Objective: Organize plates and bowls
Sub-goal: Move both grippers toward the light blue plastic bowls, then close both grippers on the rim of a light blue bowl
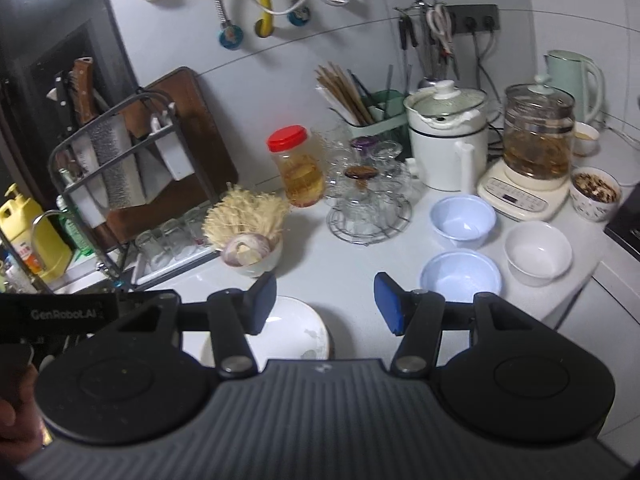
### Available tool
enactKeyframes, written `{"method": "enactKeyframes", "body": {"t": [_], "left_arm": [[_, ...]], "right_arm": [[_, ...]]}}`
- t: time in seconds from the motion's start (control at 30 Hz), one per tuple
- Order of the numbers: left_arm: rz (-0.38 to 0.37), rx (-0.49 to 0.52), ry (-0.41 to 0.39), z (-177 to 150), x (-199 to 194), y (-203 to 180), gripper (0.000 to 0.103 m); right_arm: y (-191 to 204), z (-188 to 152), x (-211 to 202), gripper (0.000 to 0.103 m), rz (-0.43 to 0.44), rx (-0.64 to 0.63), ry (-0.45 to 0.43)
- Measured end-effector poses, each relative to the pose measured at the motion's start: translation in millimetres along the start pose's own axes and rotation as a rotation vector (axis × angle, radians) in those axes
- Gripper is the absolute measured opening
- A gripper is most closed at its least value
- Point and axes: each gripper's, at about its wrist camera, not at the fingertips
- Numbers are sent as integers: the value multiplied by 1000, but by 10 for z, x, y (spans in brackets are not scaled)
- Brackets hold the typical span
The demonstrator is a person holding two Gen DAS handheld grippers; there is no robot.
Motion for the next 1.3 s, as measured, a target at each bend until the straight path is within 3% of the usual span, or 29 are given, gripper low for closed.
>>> {"method": "enactKeyframes", "body": {"t": [0.6,0.9,1.0,1.3], "left_arm": [[-12,12,68,184,927,-655,51],[-42,54,118,377,1510,-1128,64],[-37,59,133,451,1726,-1234,65],[-27,79,187,586,2223,-1461,66]], "right_arm": [[-944,95,315,57,-72,44,27],[-1449,227,573,57,-94,72,75],[-1591,261,673,70,-109,77,75],[-1984,287,970,70,-115,124,129]]}}
Point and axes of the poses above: each gripper's, at about its wrist camera, not at the fingertips, and x roughly the way its jaws point, y to its left, z to its top, and after that the axes turned 9 degrees about -x, right-handed
